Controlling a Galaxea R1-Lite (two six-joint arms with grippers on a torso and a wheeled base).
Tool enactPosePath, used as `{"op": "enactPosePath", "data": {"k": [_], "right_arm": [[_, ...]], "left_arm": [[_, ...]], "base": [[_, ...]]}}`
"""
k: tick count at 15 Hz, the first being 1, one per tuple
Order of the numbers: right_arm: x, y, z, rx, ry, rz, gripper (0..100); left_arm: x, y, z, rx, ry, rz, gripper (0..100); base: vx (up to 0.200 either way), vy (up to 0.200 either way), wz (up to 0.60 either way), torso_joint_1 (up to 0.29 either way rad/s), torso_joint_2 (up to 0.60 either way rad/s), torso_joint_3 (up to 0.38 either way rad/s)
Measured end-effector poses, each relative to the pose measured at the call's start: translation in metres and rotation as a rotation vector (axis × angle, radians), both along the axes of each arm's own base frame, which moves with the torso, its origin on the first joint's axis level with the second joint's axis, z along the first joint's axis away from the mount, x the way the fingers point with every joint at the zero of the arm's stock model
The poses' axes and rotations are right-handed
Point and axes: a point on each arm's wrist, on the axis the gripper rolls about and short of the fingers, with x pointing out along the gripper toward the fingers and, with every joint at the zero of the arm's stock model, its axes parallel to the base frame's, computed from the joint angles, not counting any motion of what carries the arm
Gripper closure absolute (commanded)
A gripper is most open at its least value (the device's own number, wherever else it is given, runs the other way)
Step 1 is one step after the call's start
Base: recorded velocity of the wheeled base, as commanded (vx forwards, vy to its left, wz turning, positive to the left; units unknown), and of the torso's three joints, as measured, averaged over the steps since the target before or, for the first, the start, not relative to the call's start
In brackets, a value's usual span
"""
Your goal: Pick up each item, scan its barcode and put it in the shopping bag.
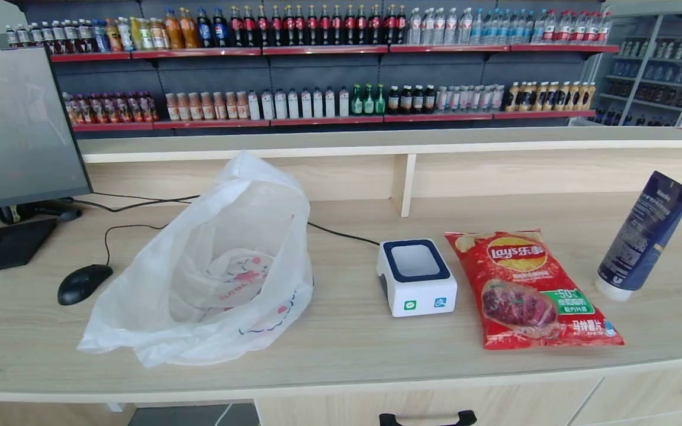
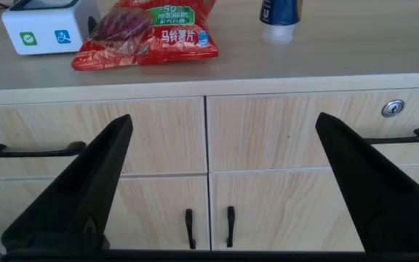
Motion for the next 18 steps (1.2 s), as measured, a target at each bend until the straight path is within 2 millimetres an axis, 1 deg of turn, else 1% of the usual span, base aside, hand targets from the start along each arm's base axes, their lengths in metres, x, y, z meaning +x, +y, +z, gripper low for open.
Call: {"op": "enactPosePath", "data": {"k": [8,11,12,15,18], "right_arm": [[0.0,0.0,0.001,-0.013,-0.006,0.0,0],[-0.001,0.001,0.007,-0.017,-0.047,0.027,0],[-0.002,0.001,0.011,-0.018,-0.06,0.044,0],[-0.009,0.002,0.035,-0.023,-0.127,0.097,0],[-0.006,0.003,0.062,-0.028,-0.116,0.144,0]], "left_arm": [[0.0,0.0,0.0,0.0,0.001,0.0,0],[0.0,0.0,0.0,0.0,0.001,0.0,0],[0.0,0.0,0.0,0.0,0.001,0.0,0],[0.0,0.0,0.0,0.0,0.001,0.0,0],[0.0,0.0,0.0,0.0,0.001,0.0,0]], "base": [[0.0,0.0,0.0,0.0,0.0,0.0],[0.0,0.0,0.0,0.0,0.0,0.0],[0.0,0.0,0.0,0.0,0.0,0.0],[0.0,0.0,0.0,0.0,0.0,0.0],[0.0,0.0,0.0,0.0,0.0,0.0]]}}
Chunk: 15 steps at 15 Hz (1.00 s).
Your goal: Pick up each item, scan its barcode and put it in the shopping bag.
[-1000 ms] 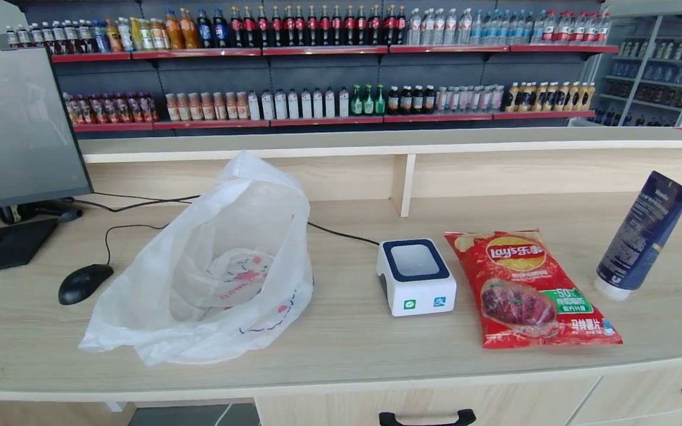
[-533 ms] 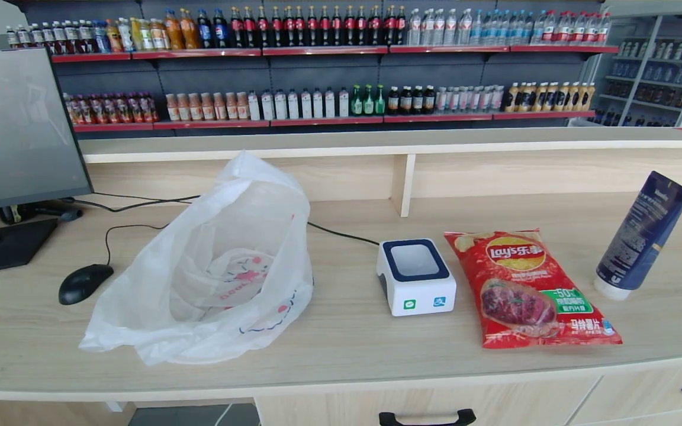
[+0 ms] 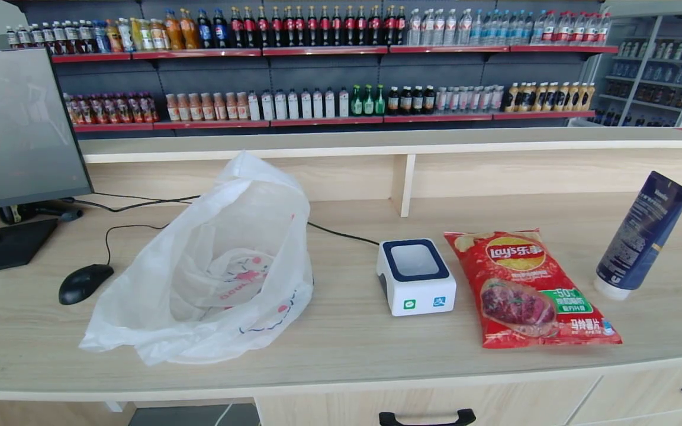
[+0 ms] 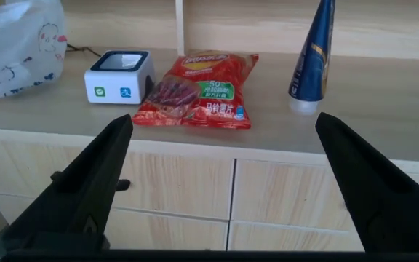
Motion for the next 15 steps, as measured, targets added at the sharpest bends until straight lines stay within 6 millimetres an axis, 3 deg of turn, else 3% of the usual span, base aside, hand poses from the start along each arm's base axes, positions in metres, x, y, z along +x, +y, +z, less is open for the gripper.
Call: {"op": "enactPosePath", "data": {"k": [3,7,15], "right_arm": [[0.013,0.0,0.041,-0.008,0.03,0.014,0],[0.054,0.0,0.081,-0.018,0.135,0.024,0],[0.154,0.03,0.091,-0.047,0.446,0.192,0]], "left_arm": [[0.0,0.0,0.0,0.0,0.0,0.0,0],[0.0,0.0,0.0,0.0,0.0,0.0,0],[0.0,0.0,0.0,0.0,0.0,0.0,0]], "base": [[0.0,0.0,0.0,0.0,0.0,0.0],[0.0,0.0,0.0,0.0,0.0,0.0],[0.0,0.0,0.0,0.0,0.0,0.0]]}}
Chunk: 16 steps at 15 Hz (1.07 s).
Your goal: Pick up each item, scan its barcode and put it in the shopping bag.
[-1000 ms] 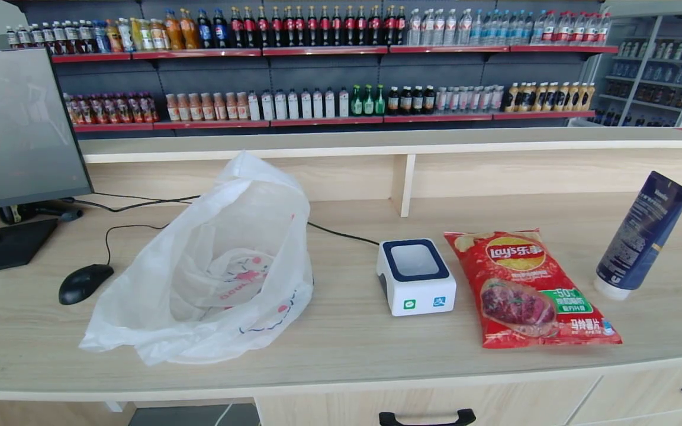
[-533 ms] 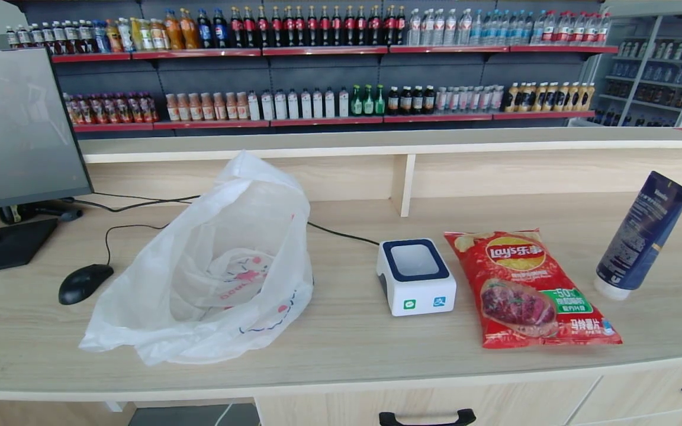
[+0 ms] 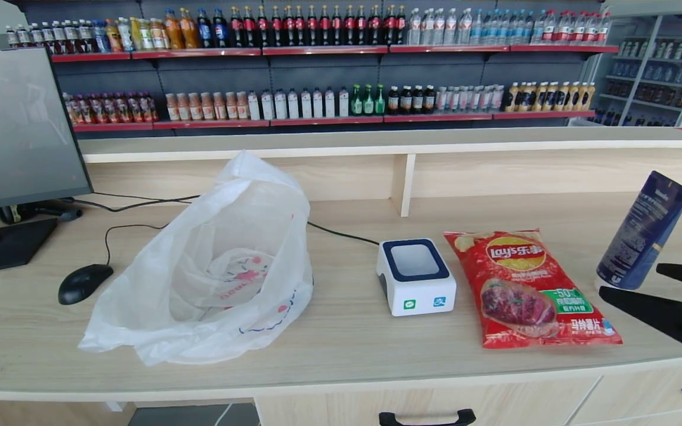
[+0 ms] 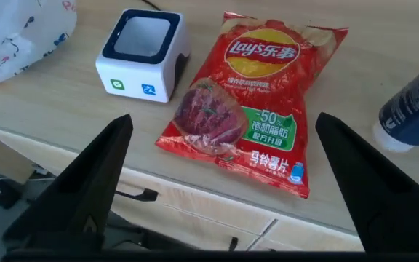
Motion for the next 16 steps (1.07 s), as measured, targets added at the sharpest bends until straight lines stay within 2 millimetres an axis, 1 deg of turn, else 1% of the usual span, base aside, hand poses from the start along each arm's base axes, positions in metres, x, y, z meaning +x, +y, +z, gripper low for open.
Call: {"op": "enactPosePath", "data": {"k": [3,5,7,9,11,13,16], "right_arm": [[0.035,0.015,-0.008,-0.02,0.108,-0.041,0],[0.06,0.03,-0.008,-0.001,0.159,-0.082,0],[0.084,0.045,-0.007,0.031,0.187,-0.157,0],[0.103,0.056,-0.011,0.022,0.203,-0.216,0],[0.116,0.064,-0.018,-0.013,0.219,-0.254,0],[0.124,0.068,-0.024,-0.037,0.232,-0.278,0],[0.132,0.067,-0.025,-0.066,0.214,-0.351,0]], "left_arm": [[0.0,0.0,0.0,0.0,0.0,0.0,0],[0.0,0.0,0.0,0.0,0.0,0.0,0],[0.0,0.0,0.0,0.0,0.0,0.0,0],[0.0,0.0,0.0,0.0,0.0,0.0,0],[0.0,0.0,0.0,0.0,0.0,0.0,0],[0.0,0.0,0.0,0.0,0.0,0.0,0],[0.0,0.0,0.0,0.0,0.0,0.0,0]], "base": [[0.0,0.0,0.0,0.0,0.0,0.0],[0.0,0.0,0.0,0.0,0.0,0.0],[0.0,0.0,0.0,0.0,0.0,0.0],[0.0,0.0,0.0,0.0,0.0,0.0],[0.0,0.0,0.0,0.0,0.0,0.0],[0.0,0.0,0.0,0.0,0.0,0.0],[0.0,0.0,0.0,0.0,0.0,0.0]]}}
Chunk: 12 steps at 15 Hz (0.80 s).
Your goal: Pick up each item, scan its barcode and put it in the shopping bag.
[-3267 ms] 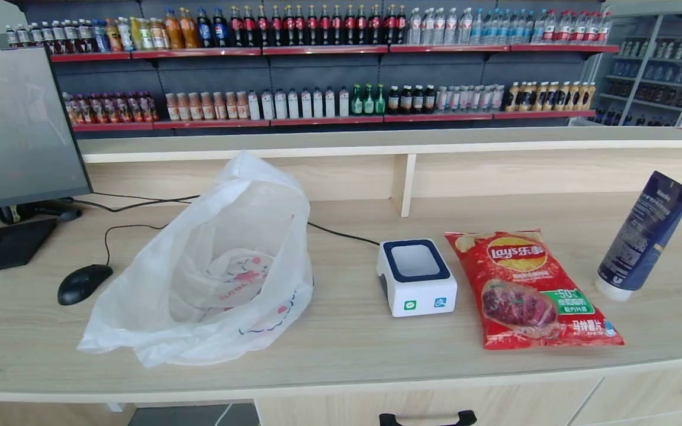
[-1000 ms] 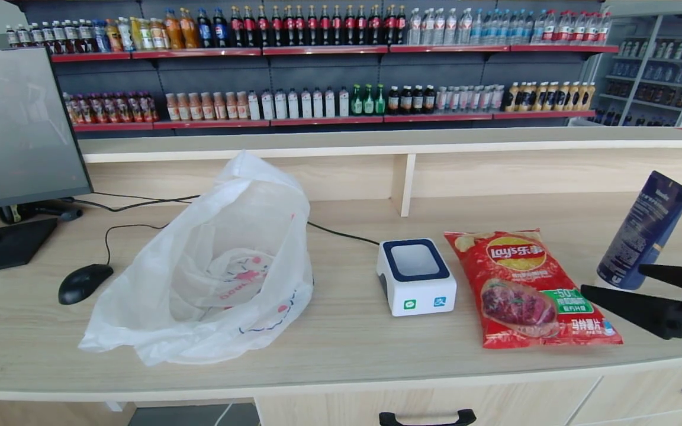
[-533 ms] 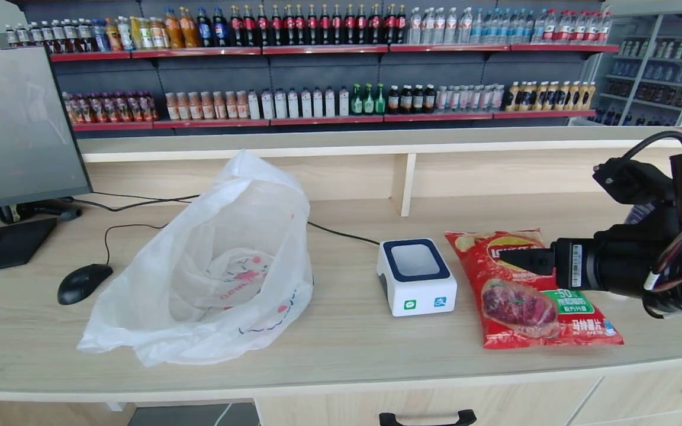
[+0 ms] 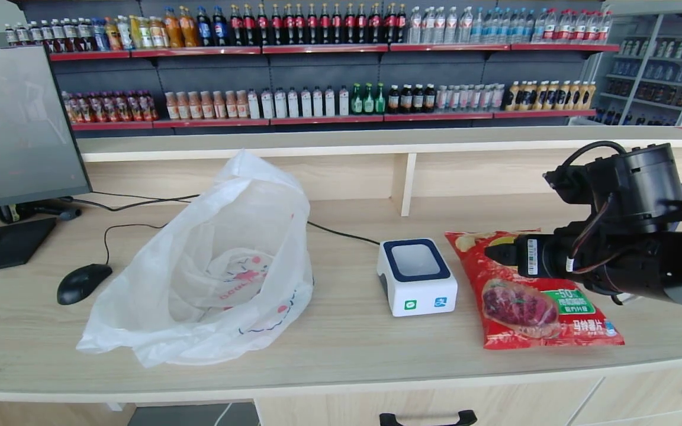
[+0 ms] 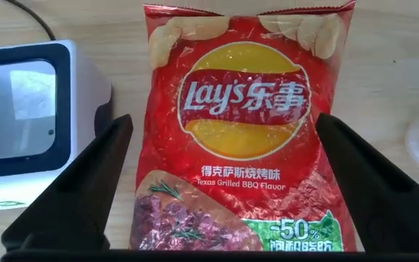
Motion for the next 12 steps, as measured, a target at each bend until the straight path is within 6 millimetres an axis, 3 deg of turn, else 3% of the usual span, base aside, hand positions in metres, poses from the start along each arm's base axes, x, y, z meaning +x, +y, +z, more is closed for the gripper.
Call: {"op": "enactPosePath", "data": {"k": [9,12], "right_arm": [[-0.003,-0.003,-0.017,0.0,0.055,-0.019,0],[0.002,-0.001,-0.004,0.016,0.013,-0.022,0]], "left_arm": [[0.0,0.0,0.0,0.0,0.0,0.0,0],[0.0,0.0,0.0,0.0,0.0,0.0,0]], "base": [[0.0,0.0,0.0,0.0,0.0,0.0],[0.0,0.0,0.0,0.0,0.0,0.0]]}}
